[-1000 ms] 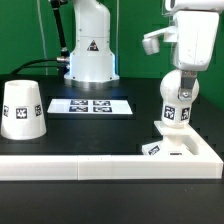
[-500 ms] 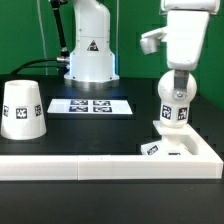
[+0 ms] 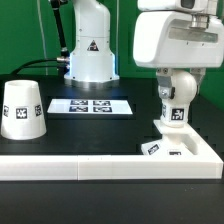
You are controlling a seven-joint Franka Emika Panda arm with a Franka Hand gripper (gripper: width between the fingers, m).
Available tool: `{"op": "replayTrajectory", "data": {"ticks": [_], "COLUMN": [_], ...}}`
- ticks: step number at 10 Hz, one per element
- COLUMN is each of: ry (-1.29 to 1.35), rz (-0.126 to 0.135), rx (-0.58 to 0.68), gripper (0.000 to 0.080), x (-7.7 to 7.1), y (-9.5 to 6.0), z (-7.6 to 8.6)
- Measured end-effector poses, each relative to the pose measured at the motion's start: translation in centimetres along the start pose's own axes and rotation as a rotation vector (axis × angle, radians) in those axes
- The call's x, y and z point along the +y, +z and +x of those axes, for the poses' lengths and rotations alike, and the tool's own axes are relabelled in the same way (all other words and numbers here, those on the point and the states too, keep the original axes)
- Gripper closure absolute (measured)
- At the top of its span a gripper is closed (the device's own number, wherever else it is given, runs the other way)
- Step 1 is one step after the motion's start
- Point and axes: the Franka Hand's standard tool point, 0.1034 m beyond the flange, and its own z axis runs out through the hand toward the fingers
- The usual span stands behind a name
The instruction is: Assemble lamp
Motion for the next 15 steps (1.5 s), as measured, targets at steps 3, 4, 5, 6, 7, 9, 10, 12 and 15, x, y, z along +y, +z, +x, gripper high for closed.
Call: {"op": "replayTrajectory", "data": {"ticks": [3, 4, 5, 6, 7, 9, 10, 12, 15], "ry": [0.187, 0.250, 0.309, 0.406, 0.539, 0.754, 0.854, 1.052, 1.302], "rz": [-0.002, -0.003, -0.003, -0.003, -0.001, 0.004, -0.001, -0.016, 0.017], "rx": [0.000, -0.001, -0.001, -0.001, -0.003, -0.012, -0.014, -0.050, -0.126], "gripper": [0.0223, 0.0223, 0.0223, 0.0223, 0.0222, 0.0222, 0.0222, 0.0222, 0.0222], "x": [0.2, 0.3, 0.4, 0.5, 0.7, 1.0, 1.1, 0.7, 0.7], "y": [0.0, 0.0, 0.0, 0.0, 0.1, 0.1, 0.0, -0.1, 0.0], "z": [-0.1, -0.1, -0.2, -0.2, -0.4, -0.7, -0.7, -1.0, -1.3]}}
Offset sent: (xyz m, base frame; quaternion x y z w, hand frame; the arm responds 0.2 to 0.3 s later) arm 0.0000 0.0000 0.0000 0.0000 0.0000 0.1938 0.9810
